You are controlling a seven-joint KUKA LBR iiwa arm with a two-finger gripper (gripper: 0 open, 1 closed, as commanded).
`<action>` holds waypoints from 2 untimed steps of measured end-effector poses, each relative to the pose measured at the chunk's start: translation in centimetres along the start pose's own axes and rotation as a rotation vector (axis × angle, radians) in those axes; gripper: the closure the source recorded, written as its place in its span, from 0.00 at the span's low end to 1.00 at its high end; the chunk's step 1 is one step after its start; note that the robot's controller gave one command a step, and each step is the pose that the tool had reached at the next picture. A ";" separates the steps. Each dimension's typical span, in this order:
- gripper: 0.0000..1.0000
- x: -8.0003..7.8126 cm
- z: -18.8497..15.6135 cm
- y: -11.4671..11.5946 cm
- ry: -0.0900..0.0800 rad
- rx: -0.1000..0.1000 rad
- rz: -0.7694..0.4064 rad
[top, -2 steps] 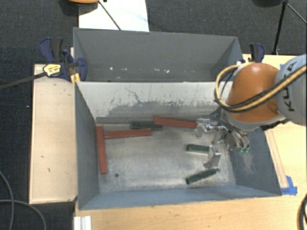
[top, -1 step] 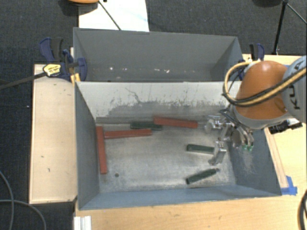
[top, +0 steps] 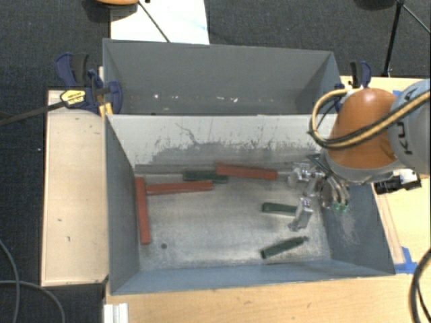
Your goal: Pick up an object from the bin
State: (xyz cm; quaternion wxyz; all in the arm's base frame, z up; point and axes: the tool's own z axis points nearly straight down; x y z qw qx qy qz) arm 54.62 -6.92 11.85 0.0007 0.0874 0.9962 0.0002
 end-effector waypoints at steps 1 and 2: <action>0.00 -0.4 4.5 1.3 -0.002 0.000 0.016; 1.00 -0.4 4.9 2.0 -0.002 0.000 0.214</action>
Offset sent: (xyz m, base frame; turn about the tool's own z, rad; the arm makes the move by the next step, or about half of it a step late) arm 0.0069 0.0199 -0.0485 0.2147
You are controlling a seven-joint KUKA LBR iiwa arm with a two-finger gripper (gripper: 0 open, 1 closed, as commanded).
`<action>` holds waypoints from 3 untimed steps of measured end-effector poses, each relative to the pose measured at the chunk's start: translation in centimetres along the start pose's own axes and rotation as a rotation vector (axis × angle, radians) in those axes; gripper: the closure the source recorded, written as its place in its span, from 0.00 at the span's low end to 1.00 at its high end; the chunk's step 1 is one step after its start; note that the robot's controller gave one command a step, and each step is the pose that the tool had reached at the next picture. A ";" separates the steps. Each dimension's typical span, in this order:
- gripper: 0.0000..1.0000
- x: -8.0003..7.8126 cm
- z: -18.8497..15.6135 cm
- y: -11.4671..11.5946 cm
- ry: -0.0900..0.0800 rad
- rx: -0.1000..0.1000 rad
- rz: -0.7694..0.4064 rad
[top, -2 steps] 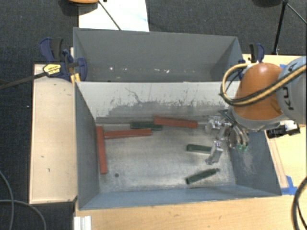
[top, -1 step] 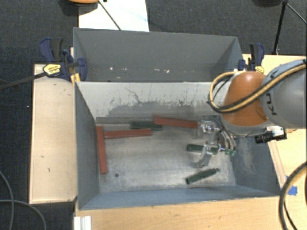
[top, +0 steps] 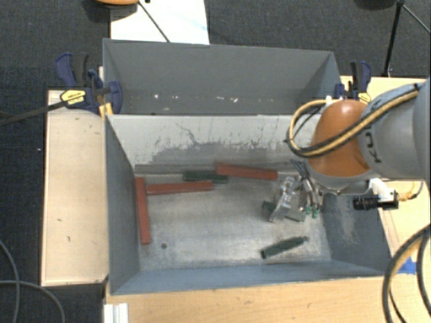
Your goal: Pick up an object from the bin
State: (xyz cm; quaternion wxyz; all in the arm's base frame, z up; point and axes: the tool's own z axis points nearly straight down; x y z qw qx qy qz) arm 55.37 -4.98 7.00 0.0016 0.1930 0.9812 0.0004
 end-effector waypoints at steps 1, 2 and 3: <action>1.00 0.0 -0.1 0.1 -0.001 0.000 0.001; 1.00 0.0 -0.3 0.1 0.001 0.000 0.000; 1.00 0.2 -1.3 0.0 0.006 0.002 -0.001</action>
Offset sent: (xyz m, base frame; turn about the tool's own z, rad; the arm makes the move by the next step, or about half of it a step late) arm 0.0001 0.0002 0.0205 0.0000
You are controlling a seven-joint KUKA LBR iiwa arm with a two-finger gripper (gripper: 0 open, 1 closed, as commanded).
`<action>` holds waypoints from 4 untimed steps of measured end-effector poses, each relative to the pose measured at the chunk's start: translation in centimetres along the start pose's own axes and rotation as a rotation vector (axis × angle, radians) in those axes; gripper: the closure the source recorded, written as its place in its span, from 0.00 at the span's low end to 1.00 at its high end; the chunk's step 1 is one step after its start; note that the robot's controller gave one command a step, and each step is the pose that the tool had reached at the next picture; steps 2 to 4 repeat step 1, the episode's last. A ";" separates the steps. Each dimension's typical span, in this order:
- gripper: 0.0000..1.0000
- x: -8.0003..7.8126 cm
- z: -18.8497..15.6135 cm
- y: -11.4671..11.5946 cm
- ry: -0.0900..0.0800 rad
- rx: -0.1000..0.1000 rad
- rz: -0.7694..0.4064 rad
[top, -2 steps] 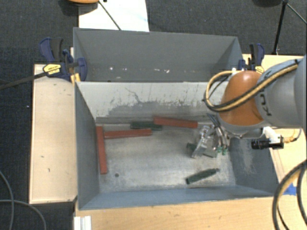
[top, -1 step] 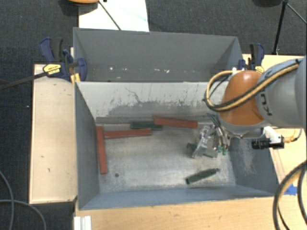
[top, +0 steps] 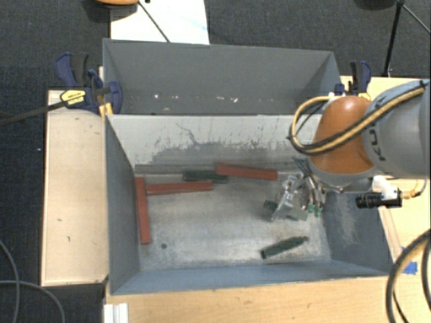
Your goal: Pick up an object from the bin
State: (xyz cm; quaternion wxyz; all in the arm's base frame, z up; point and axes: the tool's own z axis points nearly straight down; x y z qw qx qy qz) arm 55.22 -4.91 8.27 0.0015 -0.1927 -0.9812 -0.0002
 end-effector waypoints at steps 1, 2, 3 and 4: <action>1.00 -0.1 -1.4 0.0 -0.004 -0.001 -0.001; 1.00 -0.1 -1.4 0.0 -0.004 -0.001 -0.001; 1.00 -0.1 -1.4 0.0 -0.004 -0.001 -0.001; 1.00 -0.1 -1.4 0.0 -0.004 -0.001 -0.001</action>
Offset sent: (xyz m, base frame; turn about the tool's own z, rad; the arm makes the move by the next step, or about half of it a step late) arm 0.0000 -0.0001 0.0061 0.0000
